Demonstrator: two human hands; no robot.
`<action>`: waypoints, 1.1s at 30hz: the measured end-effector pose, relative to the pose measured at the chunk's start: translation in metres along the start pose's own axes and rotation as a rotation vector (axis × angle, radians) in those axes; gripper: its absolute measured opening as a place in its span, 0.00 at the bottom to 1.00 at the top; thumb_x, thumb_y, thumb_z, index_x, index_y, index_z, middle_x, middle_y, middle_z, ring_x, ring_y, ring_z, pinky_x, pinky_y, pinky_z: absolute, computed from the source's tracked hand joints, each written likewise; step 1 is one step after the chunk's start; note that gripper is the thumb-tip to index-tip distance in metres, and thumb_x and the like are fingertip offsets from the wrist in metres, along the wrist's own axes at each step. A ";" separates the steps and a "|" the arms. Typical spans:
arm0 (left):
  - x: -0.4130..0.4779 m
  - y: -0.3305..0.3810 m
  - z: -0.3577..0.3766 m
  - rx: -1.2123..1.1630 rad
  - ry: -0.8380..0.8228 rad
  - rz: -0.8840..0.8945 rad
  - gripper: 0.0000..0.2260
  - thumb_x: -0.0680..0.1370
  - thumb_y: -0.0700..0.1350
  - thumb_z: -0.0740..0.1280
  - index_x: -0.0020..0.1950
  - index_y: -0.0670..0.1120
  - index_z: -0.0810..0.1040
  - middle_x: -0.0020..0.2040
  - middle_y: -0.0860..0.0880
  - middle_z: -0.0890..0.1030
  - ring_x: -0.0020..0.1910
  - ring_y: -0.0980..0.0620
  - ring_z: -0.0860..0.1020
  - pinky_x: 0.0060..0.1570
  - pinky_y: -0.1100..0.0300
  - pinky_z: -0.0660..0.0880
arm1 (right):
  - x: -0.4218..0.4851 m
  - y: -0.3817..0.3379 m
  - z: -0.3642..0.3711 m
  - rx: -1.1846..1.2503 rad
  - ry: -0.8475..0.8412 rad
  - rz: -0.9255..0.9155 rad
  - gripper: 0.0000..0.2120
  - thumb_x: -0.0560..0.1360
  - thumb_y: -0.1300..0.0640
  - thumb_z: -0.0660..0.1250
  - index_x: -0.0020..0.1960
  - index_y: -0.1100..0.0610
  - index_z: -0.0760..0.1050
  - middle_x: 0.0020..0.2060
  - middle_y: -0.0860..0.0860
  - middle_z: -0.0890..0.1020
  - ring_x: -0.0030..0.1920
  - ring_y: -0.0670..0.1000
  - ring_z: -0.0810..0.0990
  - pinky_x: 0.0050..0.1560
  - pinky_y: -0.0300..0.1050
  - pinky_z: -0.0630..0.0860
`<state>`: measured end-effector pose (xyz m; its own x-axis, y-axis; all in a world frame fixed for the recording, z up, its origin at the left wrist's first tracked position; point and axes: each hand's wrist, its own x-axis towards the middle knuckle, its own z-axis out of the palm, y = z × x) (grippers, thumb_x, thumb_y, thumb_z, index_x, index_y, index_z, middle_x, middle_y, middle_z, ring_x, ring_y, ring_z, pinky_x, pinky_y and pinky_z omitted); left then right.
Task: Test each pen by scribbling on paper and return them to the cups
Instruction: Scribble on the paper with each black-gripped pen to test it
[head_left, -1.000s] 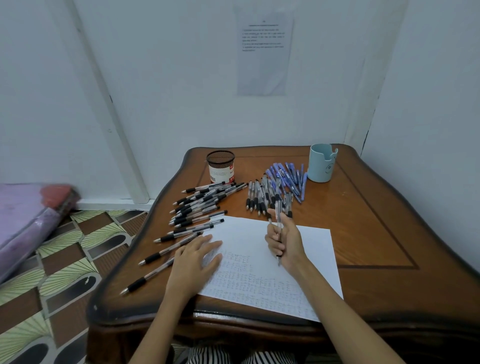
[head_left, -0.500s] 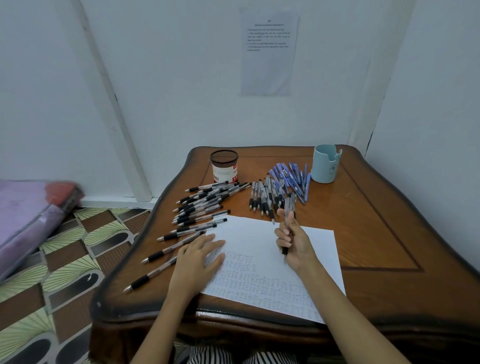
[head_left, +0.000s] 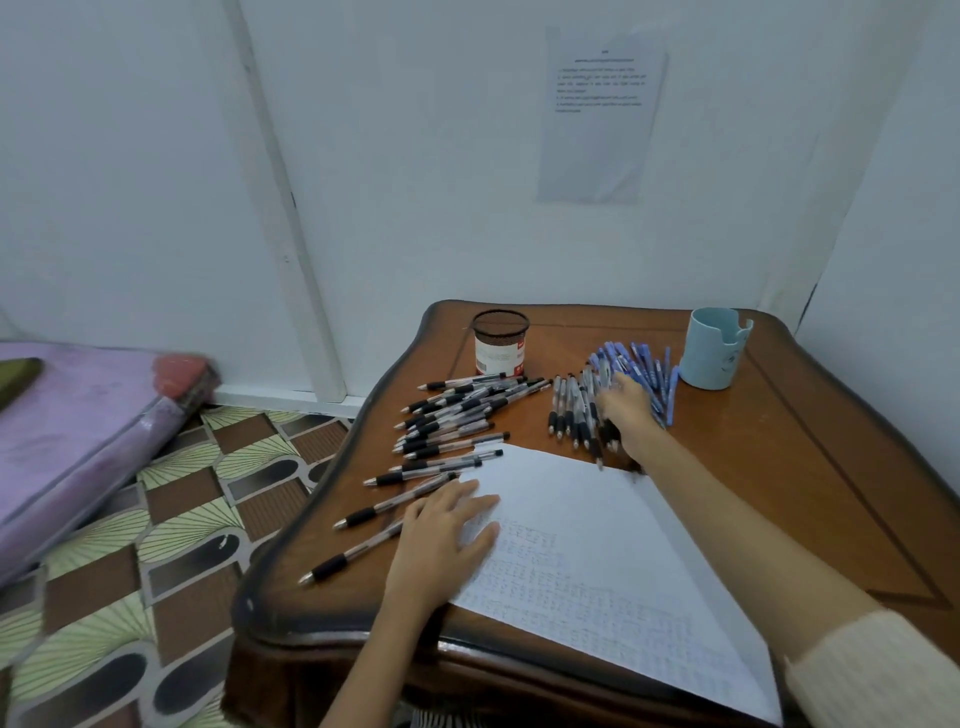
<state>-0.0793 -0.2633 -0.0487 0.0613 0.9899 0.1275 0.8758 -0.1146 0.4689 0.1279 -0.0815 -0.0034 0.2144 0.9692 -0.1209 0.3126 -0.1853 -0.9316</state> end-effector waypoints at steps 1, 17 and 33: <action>0.000 0.000 0.000 0.001 0.000 0.002 0.17 0.80 0.58 0.57 0.69 0.63 0.67 0.73 0.60 0.62 0.74 0.60 0.55 0.73 0.53 0.50 | 0.002 -0.001 0.002 -0.112 0.011 -0.025 0.25 0.77 0.62 0.59 0.73 0.53 0.62 0.62 0.57 0.71 0.41 0.51 0.74 0.38 0.44 0.71; 0.002 -0.005 0.003 0.019 0.019 0.022 0.17 0.80 0.58 0.57 0.69 0.61 0.68 0.73 0.59 0.63 0.73 0.59 0.56 0.71 0.54 0.50 | -0.071 0.020 0.078 -0.562 -0.216 -0.632 0.07 0.74 0.51 0.69 0.50 0.51 0.79 0.51 0.48 0.74 0.58 0.49 0.67 0.53 0.44 0.60; -0.007 0.003 0.003 0.137 0.276 0.205 0.09 0.79 0.48 0.64 0.54 0.49 0.82 0.54 0.53 0.80 0.56 0.56 0.76 0.66 0.57 0.62 | -0.108 0.027 -0.019 1.105 -0.158 0.247 0.15 0.82 0.51 0.52 0.45 0.52 0.75 0.26 0.49 0.74 0.26 0.44 0.73 0.37 0.40 0.76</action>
<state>-0.0758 -0.2702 -0.0508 0.1273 0.8860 0.4460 0.9159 -0.2775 0.2900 0.1315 -0.1942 -0.0092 0.0135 0.9503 -0.3111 -0.7234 -0.2055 -0.6591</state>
